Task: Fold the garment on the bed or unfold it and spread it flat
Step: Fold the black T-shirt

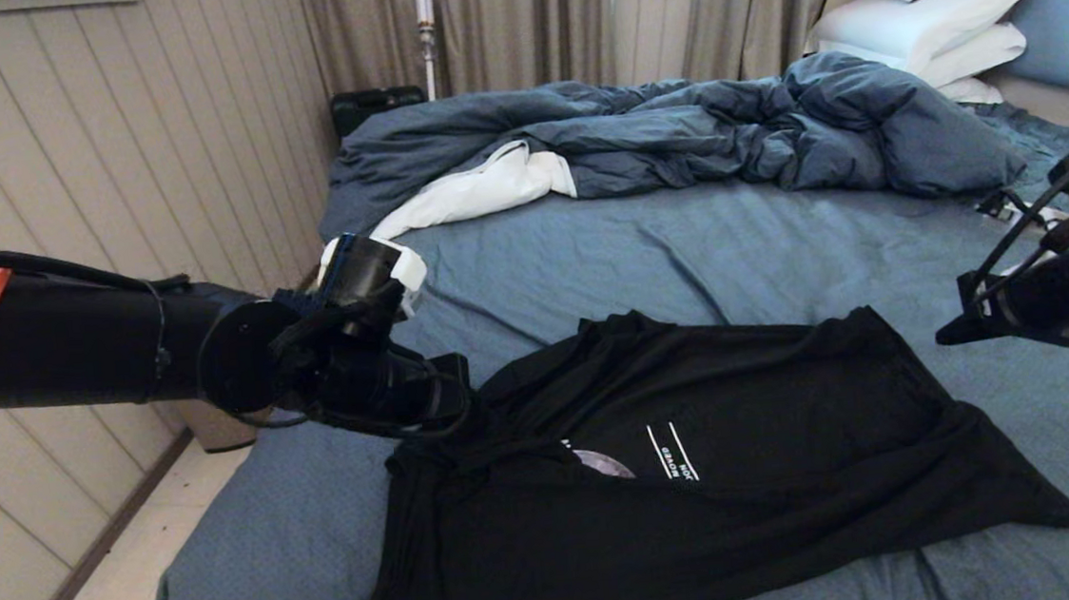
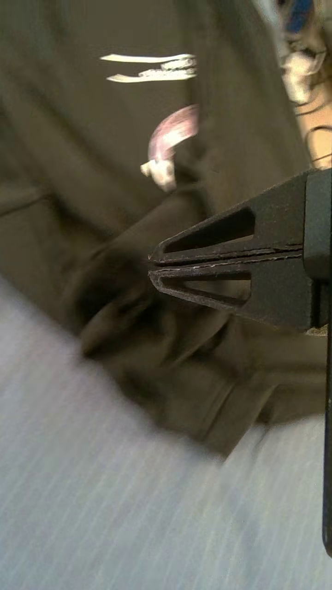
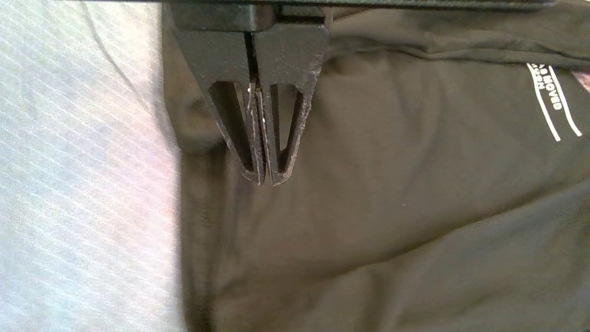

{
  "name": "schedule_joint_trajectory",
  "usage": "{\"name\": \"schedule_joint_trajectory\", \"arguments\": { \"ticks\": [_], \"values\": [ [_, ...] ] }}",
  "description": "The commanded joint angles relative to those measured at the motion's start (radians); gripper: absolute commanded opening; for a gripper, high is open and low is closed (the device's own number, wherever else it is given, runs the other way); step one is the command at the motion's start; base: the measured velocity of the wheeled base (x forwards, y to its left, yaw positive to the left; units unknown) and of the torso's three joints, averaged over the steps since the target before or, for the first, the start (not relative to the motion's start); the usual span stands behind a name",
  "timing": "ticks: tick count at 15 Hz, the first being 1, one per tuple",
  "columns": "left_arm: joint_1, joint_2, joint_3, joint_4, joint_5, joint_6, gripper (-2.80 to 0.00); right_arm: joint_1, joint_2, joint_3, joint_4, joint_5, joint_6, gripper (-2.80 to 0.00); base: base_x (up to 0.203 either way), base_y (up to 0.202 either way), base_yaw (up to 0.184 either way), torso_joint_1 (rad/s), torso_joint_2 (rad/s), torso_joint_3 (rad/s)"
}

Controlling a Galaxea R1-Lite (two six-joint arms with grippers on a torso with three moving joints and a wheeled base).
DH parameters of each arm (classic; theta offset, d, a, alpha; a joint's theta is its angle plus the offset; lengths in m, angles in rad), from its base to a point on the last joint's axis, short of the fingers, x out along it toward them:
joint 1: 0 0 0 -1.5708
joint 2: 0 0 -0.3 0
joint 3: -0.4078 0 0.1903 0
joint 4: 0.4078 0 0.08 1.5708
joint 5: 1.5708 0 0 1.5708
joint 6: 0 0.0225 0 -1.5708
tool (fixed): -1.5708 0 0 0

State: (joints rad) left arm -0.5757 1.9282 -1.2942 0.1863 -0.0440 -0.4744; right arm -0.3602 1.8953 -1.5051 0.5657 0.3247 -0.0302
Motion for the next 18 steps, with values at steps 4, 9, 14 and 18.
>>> {"name": "schedule_joint_trajectory", "arguments": {
  "ticks": [4, 9, 14, 18],
  "values": [
    [-0.013, -0.024, -0.001, -0.006, -0.001, -0.038, -2.80, 0.014, 0.012, 0.003, 0.003, -0.016, 0.000, -2.80, 0.000, 0.000, 0.000, 0.000, 0.00, 0.000],
    [-0.012, 0.007, -0.022, -0.008, 0.017, -0.043, 0.00, 0.018, 0.018, 0.002, 0.003, -0.016, 0.000, -2.80, 0.000, 0.000, 0.000, 0.000, 0.00, 0.000],
    [-0.007, 0.059, -0.051, -0.021, 0.080, -0.037, 0.00, 0.018, 0.021, 0.002, 0.003, -0.016, 0.000, -2.80, 0.000, 0.000, 0.000, 0.000, 0.00, 0.000],
    [-0.006, 0.130, -0.062, -0.041, 0.133, -0.017, 0.00, 0.018, 0.027, 0.002, 0.002, -0.016, 0.000, -2.80, 0.000, 0.000, 0.000, 0.000, 0.00, 0.000]
  ]
}}
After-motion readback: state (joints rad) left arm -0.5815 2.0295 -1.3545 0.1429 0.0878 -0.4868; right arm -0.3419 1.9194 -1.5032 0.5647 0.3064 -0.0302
